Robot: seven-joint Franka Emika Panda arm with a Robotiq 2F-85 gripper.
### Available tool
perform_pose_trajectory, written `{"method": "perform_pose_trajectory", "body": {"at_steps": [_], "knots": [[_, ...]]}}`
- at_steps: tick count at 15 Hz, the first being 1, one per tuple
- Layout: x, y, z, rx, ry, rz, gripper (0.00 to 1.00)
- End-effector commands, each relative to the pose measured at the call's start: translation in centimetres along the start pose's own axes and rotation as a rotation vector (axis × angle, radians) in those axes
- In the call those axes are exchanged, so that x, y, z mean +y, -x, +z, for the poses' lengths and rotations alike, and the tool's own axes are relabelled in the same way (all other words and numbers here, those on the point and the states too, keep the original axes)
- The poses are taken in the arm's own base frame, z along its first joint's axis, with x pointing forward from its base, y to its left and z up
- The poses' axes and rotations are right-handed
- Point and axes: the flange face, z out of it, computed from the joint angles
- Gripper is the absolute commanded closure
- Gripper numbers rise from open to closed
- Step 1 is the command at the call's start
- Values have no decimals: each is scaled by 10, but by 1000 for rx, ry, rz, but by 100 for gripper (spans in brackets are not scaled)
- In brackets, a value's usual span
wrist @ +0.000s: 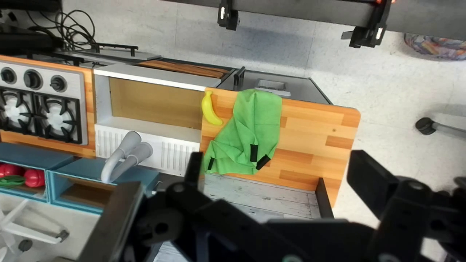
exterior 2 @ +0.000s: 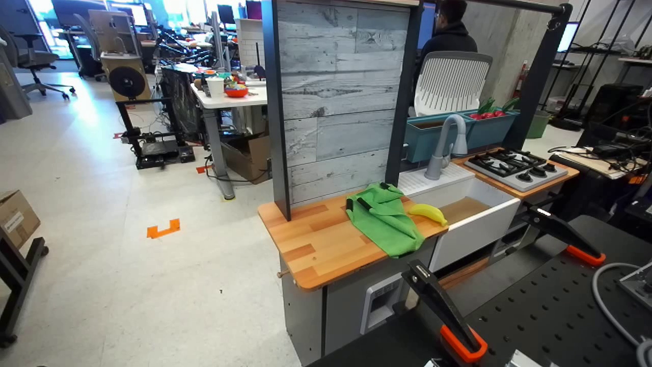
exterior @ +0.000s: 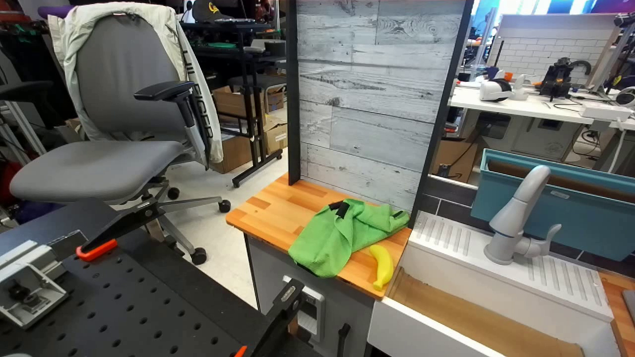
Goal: Move the banana to the left
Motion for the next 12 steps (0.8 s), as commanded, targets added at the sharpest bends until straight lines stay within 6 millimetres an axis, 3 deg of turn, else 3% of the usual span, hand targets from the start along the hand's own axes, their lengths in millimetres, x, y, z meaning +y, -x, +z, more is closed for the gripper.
{"method": "perform_pose_trajectory", "body": {"at_steps": [1,6,12], "knots": [[6,-17,21,8,-22,-28,0],[28,-50,77,59,-47,-65,0],[56,-82,170,78,-99,-112,0]]}}
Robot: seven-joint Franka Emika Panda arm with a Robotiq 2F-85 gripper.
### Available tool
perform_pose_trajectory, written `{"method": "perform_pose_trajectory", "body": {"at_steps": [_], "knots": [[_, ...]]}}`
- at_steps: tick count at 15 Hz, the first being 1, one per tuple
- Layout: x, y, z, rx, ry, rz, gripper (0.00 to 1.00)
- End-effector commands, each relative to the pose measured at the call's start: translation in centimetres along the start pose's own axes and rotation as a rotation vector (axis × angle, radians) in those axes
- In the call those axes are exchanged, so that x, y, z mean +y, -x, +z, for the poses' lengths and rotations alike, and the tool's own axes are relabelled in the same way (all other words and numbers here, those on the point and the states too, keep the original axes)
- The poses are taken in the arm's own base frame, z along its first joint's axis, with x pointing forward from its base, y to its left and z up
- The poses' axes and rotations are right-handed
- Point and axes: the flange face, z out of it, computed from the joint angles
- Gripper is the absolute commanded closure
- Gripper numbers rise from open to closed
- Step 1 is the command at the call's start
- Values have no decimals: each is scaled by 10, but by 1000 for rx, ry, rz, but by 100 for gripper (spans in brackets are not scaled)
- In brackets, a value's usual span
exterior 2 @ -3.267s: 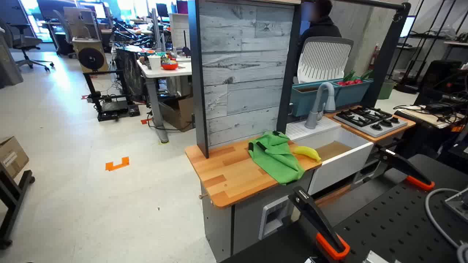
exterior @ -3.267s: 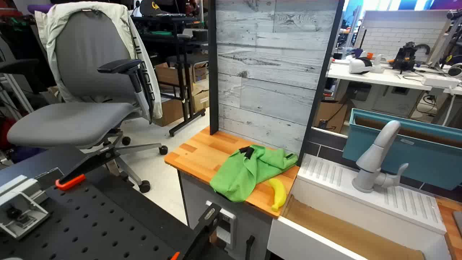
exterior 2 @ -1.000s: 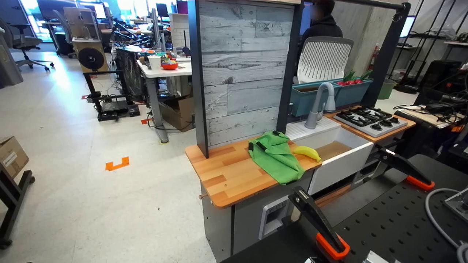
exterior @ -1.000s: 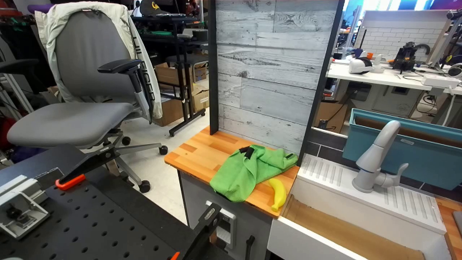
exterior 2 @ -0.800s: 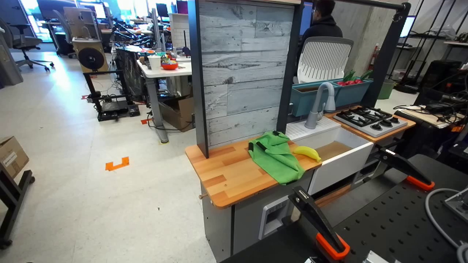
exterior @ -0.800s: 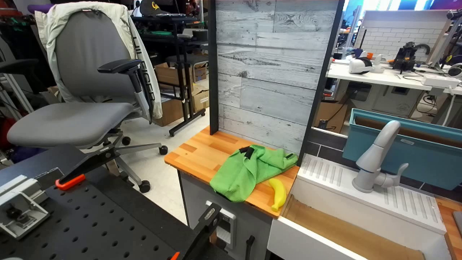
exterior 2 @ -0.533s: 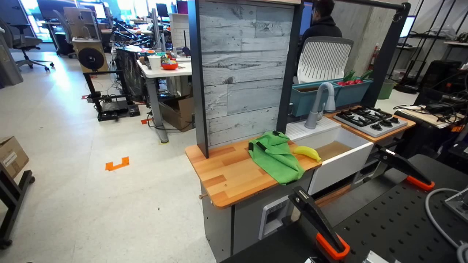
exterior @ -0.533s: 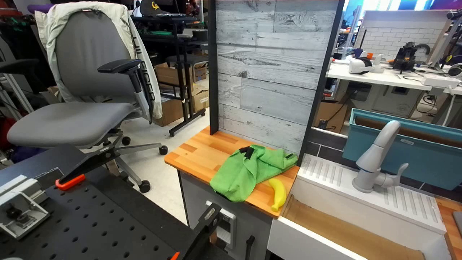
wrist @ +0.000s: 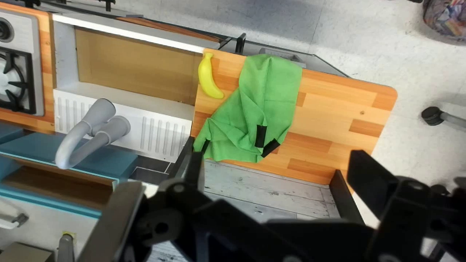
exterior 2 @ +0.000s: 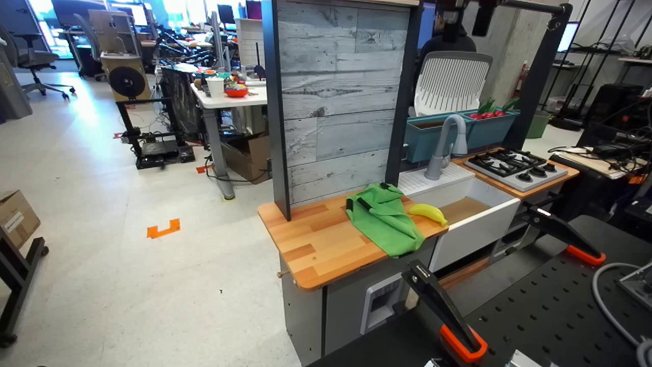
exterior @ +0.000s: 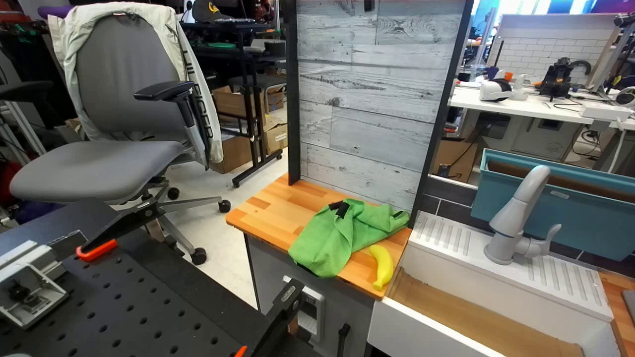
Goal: Move the banana to the left
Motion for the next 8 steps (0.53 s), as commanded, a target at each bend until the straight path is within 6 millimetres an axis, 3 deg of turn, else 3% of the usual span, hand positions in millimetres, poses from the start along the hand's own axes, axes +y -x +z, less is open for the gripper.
{"method": "perform_pose_trajectory", "body": {"at_steps": [1,8], "knots": [[24,-16,50,9,-56,-36,0],[58,-33,147,-39,-189,-19,0]]}}
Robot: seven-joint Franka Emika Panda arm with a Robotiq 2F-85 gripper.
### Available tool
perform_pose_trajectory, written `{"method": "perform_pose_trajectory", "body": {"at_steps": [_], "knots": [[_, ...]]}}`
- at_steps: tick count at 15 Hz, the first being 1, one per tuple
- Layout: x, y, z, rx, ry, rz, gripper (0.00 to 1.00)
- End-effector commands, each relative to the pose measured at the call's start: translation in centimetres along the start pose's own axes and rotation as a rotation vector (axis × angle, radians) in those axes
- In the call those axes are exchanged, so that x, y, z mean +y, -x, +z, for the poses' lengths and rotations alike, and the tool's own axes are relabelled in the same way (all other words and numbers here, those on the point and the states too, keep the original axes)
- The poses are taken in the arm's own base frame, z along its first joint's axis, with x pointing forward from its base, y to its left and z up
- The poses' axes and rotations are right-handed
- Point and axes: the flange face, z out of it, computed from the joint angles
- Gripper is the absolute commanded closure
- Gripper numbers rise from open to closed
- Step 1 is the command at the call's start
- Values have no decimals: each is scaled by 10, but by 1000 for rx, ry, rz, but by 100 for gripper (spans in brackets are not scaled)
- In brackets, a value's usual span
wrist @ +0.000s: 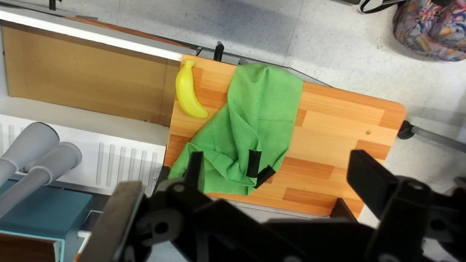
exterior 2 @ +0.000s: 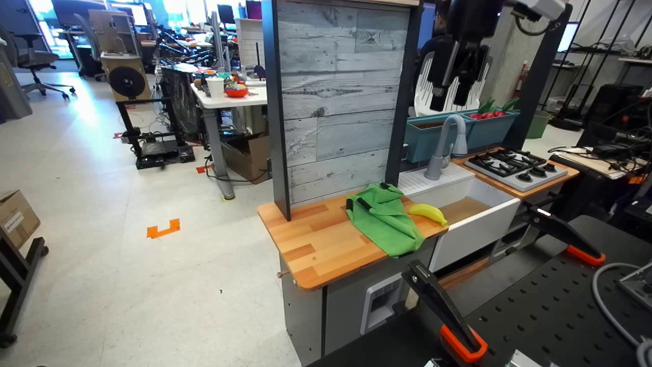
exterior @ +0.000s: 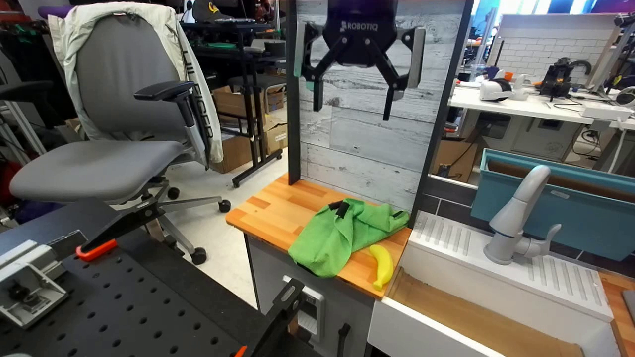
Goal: Move the banana to the left
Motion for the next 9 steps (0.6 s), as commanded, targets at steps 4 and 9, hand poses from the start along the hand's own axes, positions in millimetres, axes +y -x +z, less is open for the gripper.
{"method": "perform_pose_trajectory", "body": {"at_steps": [4,9], "knots": [[53,-36,83,-42,-50,51,0],[85,-54,142,-55,-37,110,0]]}}
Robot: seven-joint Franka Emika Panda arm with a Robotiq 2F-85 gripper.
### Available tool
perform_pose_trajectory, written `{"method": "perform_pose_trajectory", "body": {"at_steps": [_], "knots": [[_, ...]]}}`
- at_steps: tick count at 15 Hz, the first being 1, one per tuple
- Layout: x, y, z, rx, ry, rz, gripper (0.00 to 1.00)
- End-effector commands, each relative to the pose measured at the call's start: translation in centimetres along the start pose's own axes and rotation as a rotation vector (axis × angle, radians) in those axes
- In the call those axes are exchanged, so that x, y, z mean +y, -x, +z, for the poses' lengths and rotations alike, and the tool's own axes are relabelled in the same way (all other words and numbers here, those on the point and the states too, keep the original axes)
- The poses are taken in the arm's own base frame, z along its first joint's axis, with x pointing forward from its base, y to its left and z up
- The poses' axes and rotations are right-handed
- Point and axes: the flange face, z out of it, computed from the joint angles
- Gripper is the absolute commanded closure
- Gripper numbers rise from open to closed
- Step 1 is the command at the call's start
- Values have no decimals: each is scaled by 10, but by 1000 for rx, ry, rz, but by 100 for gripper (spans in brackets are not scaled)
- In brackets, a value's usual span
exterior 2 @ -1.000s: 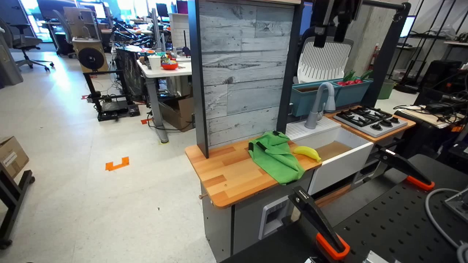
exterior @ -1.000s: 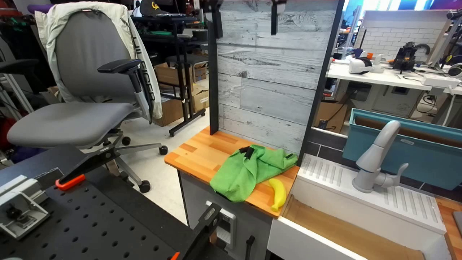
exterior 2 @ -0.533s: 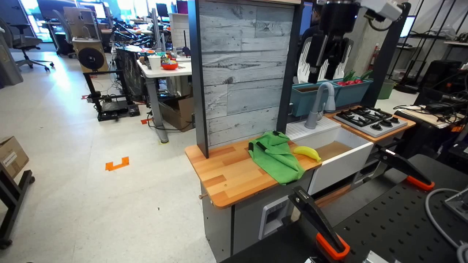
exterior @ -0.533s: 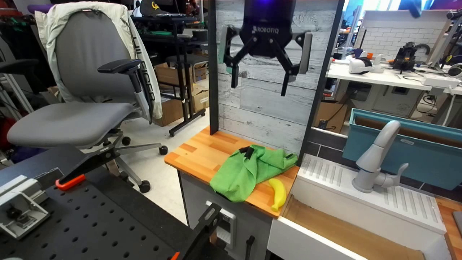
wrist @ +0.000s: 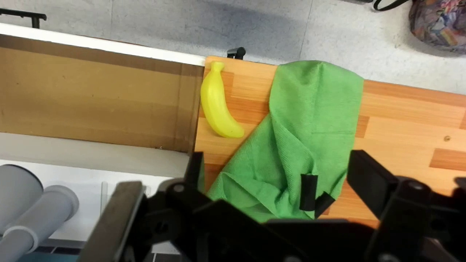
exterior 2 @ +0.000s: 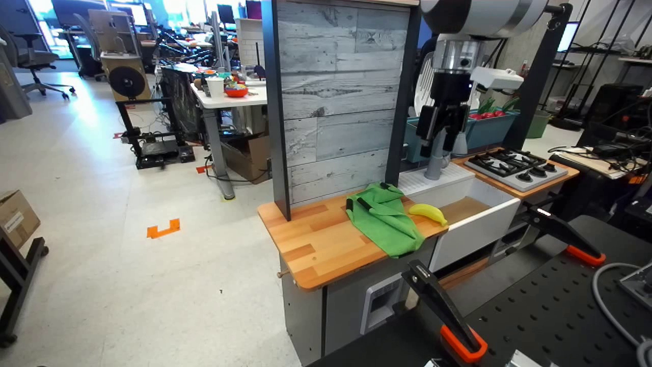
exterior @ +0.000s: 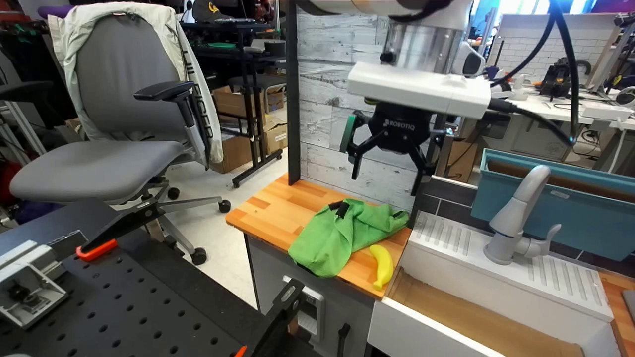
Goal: Move the banana to the left
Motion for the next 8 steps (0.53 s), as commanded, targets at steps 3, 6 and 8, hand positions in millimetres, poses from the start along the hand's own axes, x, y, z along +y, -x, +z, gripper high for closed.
{"method": "perform_pose_trajectory", "body": {"at_steps": [3,6,8], "knots": [[31,-36,55,12,17,58,0],[39,-41,86,3,44,65,0],[41,-43,104,-3,69,56,0]]}}
